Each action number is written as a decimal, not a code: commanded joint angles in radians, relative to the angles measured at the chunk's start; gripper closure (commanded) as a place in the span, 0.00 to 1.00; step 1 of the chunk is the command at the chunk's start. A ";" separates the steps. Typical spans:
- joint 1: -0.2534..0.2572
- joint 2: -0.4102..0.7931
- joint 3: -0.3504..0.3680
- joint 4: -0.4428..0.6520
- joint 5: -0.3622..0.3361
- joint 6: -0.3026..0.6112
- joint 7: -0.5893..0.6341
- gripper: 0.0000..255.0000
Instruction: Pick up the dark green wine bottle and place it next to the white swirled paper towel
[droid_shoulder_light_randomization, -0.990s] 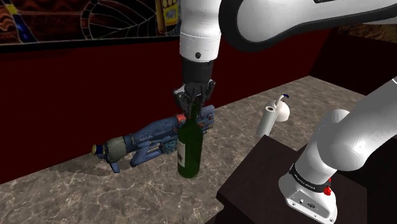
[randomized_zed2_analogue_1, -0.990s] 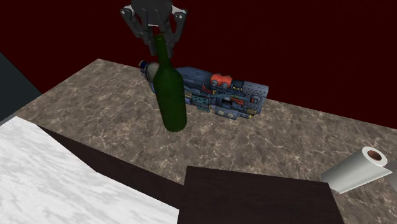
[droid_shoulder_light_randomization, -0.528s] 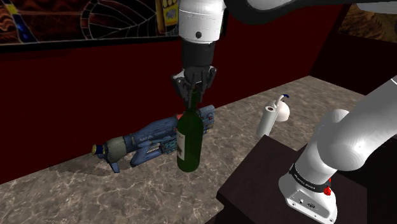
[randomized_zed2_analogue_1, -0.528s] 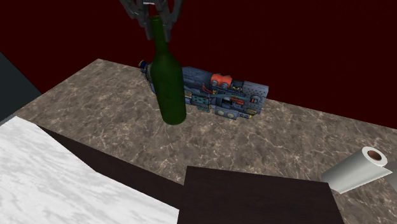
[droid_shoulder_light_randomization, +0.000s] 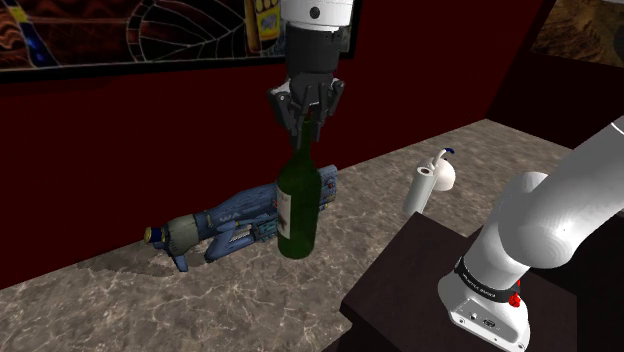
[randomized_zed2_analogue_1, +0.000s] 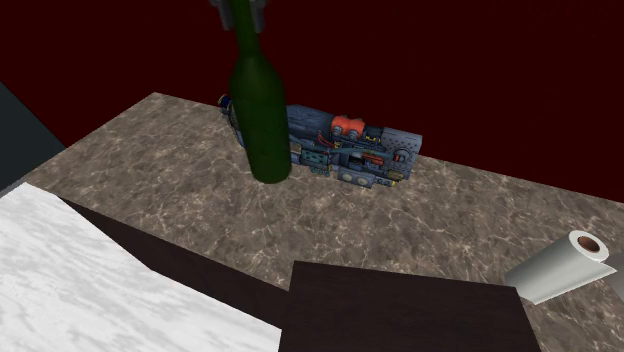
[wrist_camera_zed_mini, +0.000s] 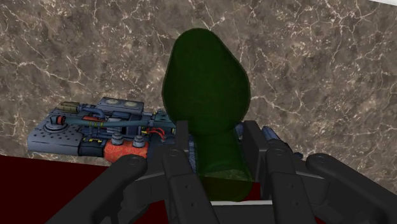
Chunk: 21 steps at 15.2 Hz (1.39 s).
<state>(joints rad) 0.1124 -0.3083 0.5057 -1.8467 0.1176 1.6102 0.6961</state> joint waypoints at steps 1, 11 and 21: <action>-0.001 0.005 -0.001 0.029 -0.003 -0.024 0.002 1.00; -0.009 0.061 0.007 0.219 -0.027 -0.163 0.020 1.00; -0.010 0.154 0.033 0.453 -0.068 -0.315 0.053 1.00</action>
<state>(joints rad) 0.1020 -0.1670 0.5352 -1.4198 0.0555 1.3106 0.7457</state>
